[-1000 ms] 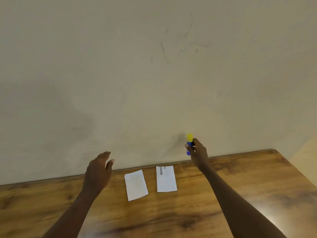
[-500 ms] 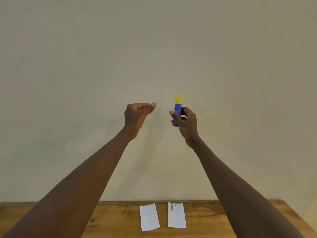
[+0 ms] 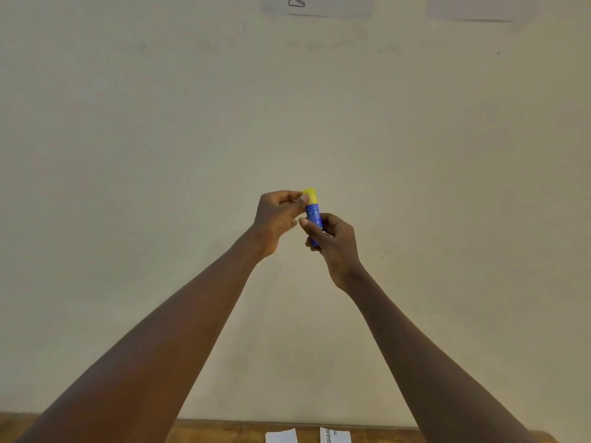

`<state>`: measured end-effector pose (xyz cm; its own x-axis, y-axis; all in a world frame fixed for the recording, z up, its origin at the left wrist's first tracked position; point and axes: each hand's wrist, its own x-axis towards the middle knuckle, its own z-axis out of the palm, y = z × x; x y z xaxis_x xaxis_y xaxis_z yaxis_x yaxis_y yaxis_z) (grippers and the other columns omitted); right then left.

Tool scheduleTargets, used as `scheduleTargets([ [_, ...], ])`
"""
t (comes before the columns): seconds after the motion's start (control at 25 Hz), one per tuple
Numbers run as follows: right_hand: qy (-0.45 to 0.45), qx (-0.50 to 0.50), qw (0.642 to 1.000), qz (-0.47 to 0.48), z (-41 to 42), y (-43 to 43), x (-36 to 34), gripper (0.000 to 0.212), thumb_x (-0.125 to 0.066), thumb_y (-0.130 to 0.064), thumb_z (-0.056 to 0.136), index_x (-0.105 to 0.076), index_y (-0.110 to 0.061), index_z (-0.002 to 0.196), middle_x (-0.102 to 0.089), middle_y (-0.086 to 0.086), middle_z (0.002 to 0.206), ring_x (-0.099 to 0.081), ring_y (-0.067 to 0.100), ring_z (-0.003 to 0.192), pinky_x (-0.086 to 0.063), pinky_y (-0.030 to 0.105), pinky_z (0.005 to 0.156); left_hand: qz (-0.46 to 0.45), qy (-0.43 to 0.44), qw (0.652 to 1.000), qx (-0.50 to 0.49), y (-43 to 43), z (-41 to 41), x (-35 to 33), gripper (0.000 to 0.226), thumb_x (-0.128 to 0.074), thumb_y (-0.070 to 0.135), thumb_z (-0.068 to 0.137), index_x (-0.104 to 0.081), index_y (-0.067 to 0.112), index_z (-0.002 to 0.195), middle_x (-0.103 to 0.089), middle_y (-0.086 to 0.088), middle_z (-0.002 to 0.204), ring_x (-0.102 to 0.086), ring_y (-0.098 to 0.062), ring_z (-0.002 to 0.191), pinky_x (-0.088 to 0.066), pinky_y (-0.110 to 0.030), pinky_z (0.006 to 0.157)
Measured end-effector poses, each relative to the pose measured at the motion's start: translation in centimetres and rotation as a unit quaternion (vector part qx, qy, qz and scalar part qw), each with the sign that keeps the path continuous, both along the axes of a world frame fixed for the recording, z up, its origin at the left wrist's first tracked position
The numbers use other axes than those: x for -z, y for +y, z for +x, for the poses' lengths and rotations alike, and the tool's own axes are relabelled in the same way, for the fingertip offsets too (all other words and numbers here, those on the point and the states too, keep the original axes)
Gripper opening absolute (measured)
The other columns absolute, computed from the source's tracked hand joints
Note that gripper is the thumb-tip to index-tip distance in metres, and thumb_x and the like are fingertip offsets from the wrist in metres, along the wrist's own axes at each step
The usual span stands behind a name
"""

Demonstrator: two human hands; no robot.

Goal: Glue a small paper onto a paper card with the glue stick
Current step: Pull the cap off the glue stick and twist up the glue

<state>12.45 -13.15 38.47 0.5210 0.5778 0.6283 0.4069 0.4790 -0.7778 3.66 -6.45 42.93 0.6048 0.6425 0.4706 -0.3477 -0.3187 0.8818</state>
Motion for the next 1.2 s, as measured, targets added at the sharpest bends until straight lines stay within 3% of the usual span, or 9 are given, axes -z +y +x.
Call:
scheduleTargets([
  [0.2,0.007,-0.033,0.998,-0.044,-0.7,0.1,-0.4,0.016,-0.051,-0.017,0.088,-0.059,-0.003,0.085,-0.056,0.004,0.066,-0.051,0.011,0.051,-0.042,0.022,0.054,0.022,0.002,0.999,0.03,0.1,-0.6,0.4,0.016,-0.053,0.014,0.088,-0.061,0.003,0.098,-0.065,-0.007,0.091,-0.061,-0.019,0.089,-0.046,-0.033,0.09],
  [0.4,0.083,-0.145,0.981,-0.099,-1.1,-0.4,-1.4,0.03,-0.034,-0.02,0.095,-0.056,-0.007,0.08,-0.051,0.006,0.068,-0.045,0.014,0.054,-0.044,0.016,0.047,-0.008,0.034,0.997,0.074,1.0,-1.3,0.7,0.016,-0.046,0.023,0.091,-0.061,0.016,0.088,-0.072,0.011,0.079,-0.061,-0.015,0.092,-0.026,-0.051,0.102],
  [0.56,0.183,-0.241,0.949,-0.09,-1.5,-0.3,-1.3,0.035,-0.031,-0.027,0.095,-0.056,-0.007,0.082,-0.051,0.001,0.056,-0.043,0.007,0.041,-0.041,0.014,0.043,-0.013,0.025,0.991,0.133,1.5,-1.6,0.8,0.02,-0.039,0.025,0.094,-0.058,0.021,0.09,-0.073,0.018,0.081,-0.06,-0.012,0.094,-0.026,-0.062,0.1],
  [0.68,0.243,-0.334,0.908,-0.067,-1.7,-0.2,-1.5,0.041,-0.025,-0.031,0.096,-0.055,-0.008,0.079,-0.05,-0.004,0.046,-0.037,0.005,0.034,-0.035,0.013,0.04,-0.031,-0.011,0.983,0.179,0.8,-1.5,0.7,0.023,-0.033,0.024,0.096,-0.055,0.02,0.089,-0.069,0.008,0.099,-0.059,-0.014,0.095,-0.045,-0.048,0.089],
  [0.76,0.269,-0.383,0.882,-0.062,-1.8,-0.4,-1.5,0.043,-0.024,-0.033,0.095,-0.053,-0.009,0.075,-0.045,-0.006,0.043,-0.033,0.005,0.031,-0.03,0.013,0.038,-0.082,-0.084,0.972,0.205,0.7,-1.9,-0.3,0.025,-0.031,0.025,0.096,-0.052,0.022,0.082,-0.071,0.01,0.096,-0.054,-0.014,0.105,-0.049,-0.04,0.08],
  [0.84,0.277,-0.385,0.878,-0.064,-1.6,-0.8,-0.7,0.042,-0.026,-0.034,0.094,-0.054,-0.01,0.073,-0.044,-0.006,0.044,-0.032,0.005,0.03,-0.028,0.014,0.037,-0.13,-0.139,0.963,0.191,1.6,-2.8,-2.4,0.027,-0.029,0.028,0.096,-0.047,0.025,0.076,-0.072,0.015,0.087,-0.048,-0.012,0.117,-0.034,-0.057,0.095],
  [0.92,0.263,-0.333,0.904,-0.058,-1.0,-1.3,0.2,0.041,-0.028,-0.033,0.095,-0.056,-0.01,0.078,-0.047,-0.005,0.048,-0.036,0.005,0.035,-0.033,0.014,0.04,-0.085,-0.077,0.985,0.129,2.2,-3.8,-3.7,0.028,-0.028,0.029,0.096,-0.045,0.026,0.074,-0.068,0.01,0.097,-0.045,-0.016,0.124,-0.015,-0.068,0.1],
  [1.08,0.23,-0.224,0.947,-0.009,-1.1,-1.5,-0.3,0.029,-0.036,-0.027,0.094,-0.059,-0.01,0.092,-0.052,0.001,0.068,-0.048,0.007,0.051,-0.047,0.014,0.049,0.036,0.125,0.99,0.059,-0.1,-3.4,-1.6,0.026,-0.032,0.046,0.092,-0.045,0.024,0.096,-0.058,0.004,0.115,-0.047,-0.021,0.117,-0.022,-0.054,0.099],
  [1.2,0.219,-0.197,0.955,0.025,-2.5,-1.3,-1.5,0.021,-0.042,-0.024,0.092,-0.06,-0.012,0.091,-0.053,0.003,0.073,-0.047,0.009,0.056,-0.047,0.016,0.054,0.044,0.032,0.998,0.016,-2.2,-2.1,0.1,0.022,-0.063,0.028,0.081,-0.045,0.017,0.087,-0.054,-0.01,0.093,-0.053,-0.017,0.083,-0.049,-0.021,0.071],
])
